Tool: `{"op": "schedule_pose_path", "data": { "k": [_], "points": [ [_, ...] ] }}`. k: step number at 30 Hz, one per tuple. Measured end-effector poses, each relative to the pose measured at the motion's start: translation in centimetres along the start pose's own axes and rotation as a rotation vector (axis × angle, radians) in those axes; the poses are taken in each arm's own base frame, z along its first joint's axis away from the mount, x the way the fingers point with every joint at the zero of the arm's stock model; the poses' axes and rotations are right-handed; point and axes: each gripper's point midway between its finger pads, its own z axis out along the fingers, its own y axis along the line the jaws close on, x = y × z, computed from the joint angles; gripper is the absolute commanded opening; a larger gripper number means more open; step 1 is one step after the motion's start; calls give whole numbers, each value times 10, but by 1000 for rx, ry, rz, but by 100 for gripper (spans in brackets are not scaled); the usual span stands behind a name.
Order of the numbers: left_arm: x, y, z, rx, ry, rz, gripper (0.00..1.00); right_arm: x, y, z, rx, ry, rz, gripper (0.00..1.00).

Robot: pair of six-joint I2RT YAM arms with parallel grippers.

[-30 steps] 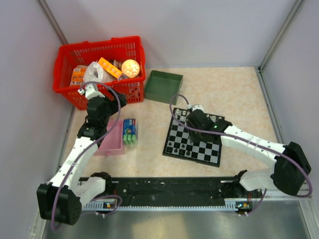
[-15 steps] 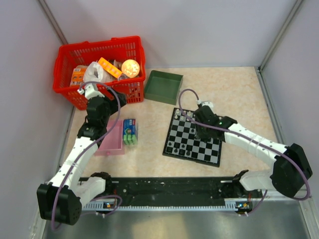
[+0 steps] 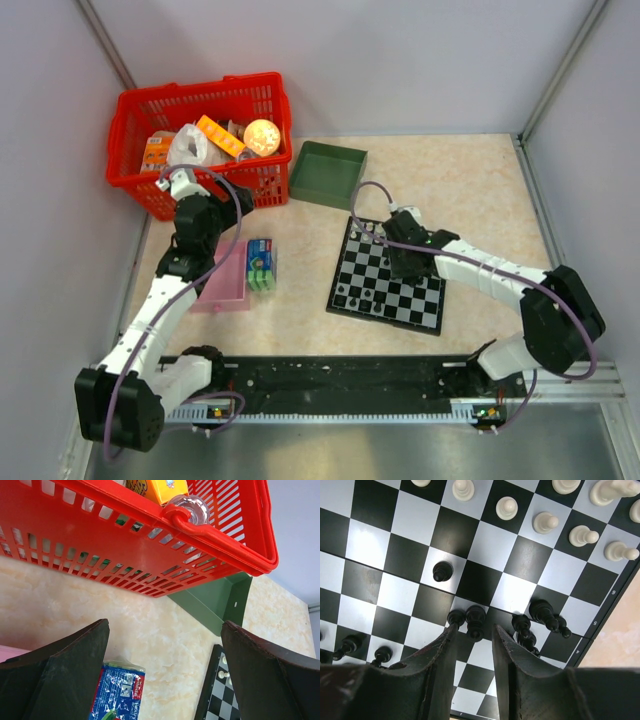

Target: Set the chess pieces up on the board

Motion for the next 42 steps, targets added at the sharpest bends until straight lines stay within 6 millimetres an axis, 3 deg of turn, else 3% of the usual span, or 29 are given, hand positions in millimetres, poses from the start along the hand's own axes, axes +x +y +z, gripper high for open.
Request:
{"op": "schedule_pose_path", "data": {
  "k": [18, 25, 30, 42],
  "points": [
    [5, 3, 3, -5, 17, -9, 99, -2, -2, 7, -3, 5, -8, 22],
    [6, 2, 3, -1, 22, -17, 99, -2, -1, 7, -11, 9, -9, 10],
    [7, 3, 3, -2, 24, -17, 99, -2, -3, 6, -8, 8, -25, 10],
    [10, 4, 3, -2, 28, -19, 99, -30, -1, -37, -78, -110, -11, 8]
  ]
}}
